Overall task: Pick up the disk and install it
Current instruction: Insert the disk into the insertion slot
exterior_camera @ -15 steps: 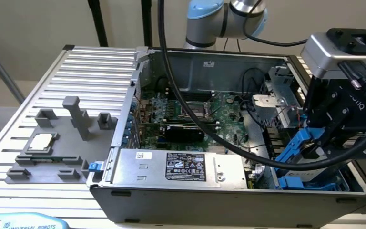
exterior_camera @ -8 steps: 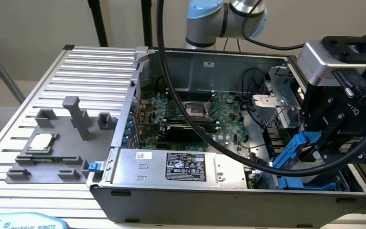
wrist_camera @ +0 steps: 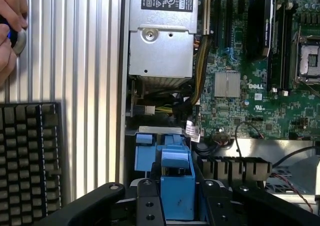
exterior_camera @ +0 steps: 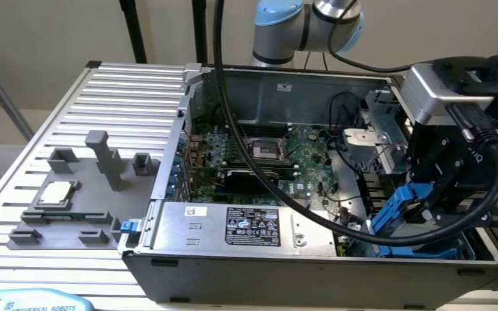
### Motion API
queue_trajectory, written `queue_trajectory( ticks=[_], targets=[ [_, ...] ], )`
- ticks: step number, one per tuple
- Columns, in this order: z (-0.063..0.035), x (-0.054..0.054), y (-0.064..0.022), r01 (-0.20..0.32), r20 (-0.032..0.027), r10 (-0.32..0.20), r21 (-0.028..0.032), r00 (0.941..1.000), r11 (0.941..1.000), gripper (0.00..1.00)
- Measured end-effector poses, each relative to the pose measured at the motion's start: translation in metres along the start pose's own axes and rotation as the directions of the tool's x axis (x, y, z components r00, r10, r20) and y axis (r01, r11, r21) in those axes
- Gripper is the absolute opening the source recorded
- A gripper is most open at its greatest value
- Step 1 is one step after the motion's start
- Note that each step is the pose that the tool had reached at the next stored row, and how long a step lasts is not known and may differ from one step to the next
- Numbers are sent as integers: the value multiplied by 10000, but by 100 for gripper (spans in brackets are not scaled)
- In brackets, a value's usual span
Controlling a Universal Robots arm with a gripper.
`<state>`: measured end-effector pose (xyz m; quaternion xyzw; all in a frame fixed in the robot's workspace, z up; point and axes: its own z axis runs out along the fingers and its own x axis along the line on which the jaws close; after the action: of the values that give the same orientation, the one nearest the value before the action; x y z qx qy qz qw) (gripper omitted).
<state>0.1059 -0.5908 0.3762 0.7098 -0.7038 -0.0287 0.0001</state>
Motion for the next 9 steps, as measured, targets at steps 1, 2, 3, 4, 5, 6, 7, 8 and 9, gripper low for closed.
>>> queue_trajectory(
  ticks=[1,2,3,4,5,6,7,8,9],
  targets=[
    [3,0,-2,0,0,0,-6,10000,10000,33],
    [5,0,-4,-1,0,1,-12,10000,10000,33],
    [8,0,-6,-1,1,1,-18,10000,10000,33],
    [9,1,-8,-1,-3,1,-23,10000,10000,33],
    [12,2,-9,-3,3,3,-27,10000,10000,34],
    [11,1,-11,-2,4,2,-29,10000,10000,40],
    [12,1,-13,-1,5,1,-31,10000,10000,40],
    [11,0,-14,-2,3,2,-33,10000,10000,47],
    [11,0,-16,-2,4,2,-34,10000,10000,47]
  ],
)
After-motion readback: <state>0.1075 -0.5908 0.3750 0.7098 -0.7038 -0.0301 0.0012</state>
